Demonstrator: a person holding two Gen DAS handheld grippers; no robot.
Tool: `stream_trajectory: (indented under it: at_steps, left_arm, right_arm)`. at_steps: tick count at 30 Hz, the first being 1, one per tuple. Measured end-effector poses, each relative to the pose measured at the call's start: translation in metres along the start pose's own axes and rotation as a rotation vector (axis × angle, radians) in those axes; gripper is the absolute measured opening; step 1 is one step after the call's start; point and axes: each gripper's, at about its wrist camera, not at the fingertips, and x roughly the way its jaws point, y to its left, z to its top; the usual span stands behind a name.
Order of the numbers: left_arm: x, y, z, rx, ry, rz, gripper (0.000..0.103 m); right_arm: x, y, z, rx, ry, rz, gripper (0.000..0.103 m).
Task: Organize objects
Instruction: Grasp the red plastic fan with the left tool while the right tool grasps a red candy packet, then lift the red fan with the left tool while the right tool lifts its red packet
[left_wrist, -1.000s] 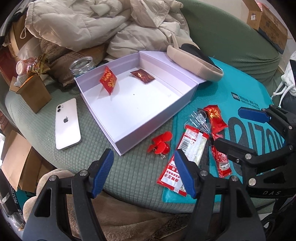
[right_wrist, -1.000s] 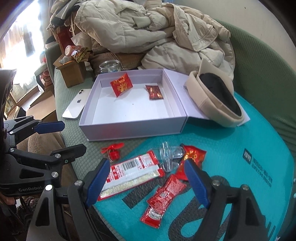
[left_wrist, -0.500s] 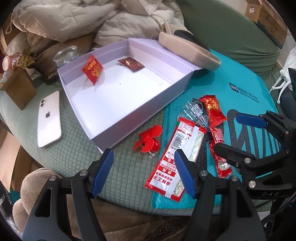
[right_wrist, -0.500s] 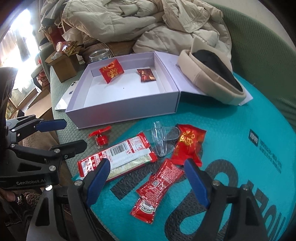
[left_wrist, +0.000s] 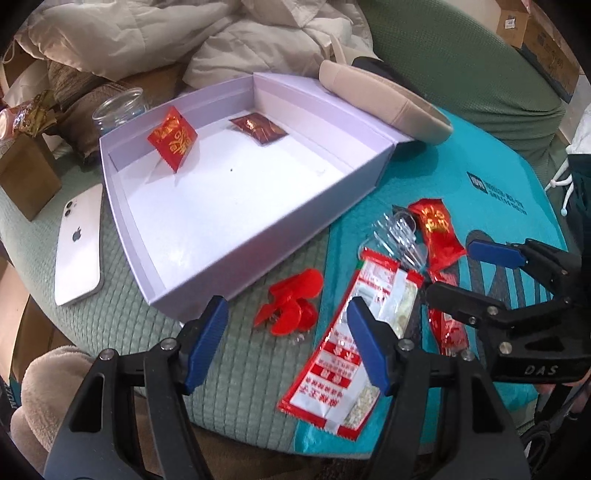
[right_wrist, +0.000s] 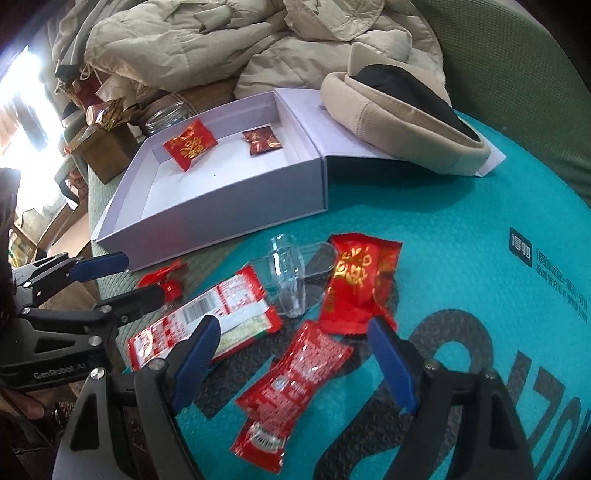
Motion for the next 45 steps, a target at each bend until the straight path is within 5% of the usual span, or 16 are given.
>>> stream_trajectory:
  at_steps: [10,18,32,45]
  left_arm:
    - [0.018,0.004,0.001,-0.014,0.068,-0.011,0.057]
    - [0.026,0.003,0.004,0.001,0.092,-0.072,0.030]
    - [0.042,-0.004,0.013,0.073,0.090,-0.069,0.032]
    - [0.039,0.008,0.017,0.004,0.082,-0.130,0.028]
  right_arm:
    - [0.013,-0.012,0.014,-0.005,-0.004,-0.025,0.083]
    - [0.019,-0.024,0.021,0.026,-0.003,-0.045,0.080]
    - [0.037,-0.045,0.028,0.075,0.036,-0.064,0.047]
    - [0.035,-0.041,0.029,0.054,0.026,-0.062,0.042]
